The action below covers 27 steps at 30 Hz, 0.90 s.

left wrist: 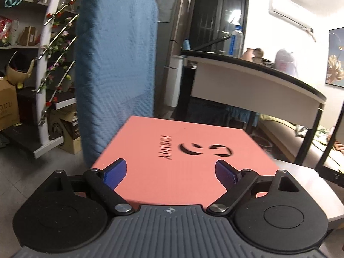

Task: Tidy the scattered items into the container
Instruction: 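Open both grippers and pull them back from the lidded box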

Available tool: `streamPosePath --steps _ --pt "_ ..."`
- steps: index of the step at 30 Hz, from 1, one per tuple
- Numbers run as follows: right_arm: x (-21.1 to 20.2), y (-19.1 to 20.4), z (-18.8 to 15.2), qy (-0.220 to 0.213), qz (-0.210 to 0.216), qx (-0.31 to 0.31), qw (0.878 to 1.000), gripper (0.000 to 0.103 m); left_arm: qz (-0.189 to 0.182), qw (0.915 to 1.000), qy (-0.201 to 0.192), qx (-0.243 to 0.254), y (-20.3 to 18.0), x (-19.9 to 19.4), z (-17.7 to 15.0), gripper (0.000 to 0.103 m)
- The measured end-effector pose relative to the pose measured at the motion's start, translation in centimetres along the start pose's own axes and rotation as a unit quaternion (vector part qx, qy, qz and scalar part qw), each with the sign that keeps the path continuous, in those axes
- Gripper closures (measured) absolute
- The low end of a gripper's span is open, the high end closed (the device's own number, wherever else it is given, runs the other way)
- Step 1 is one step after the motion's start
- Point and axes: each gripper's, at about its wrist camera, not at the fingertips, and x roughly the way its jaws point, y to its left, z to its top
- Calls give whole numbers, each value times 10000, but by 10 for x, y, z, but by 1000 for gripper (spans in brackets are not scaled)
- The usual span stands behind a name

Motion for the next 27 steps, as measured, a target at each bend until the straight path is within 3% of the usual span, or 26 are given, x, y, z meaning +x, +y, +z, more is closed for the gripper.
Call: streamPosePath --steps 9,17,27 --pt "-35 -14 2 93 -678 -208 9974 48 -252 9989 -148 359 -48 -15 -9 6" --pt "-67 -34 0 79 -927 -346 9951 45 -528 9973 -306 413 -77 -23 -17 0" --pt "-94 -51 -2 -183 -1079 -690 9916 27 -523 9967 -345 517 -92 -14 -20 0"
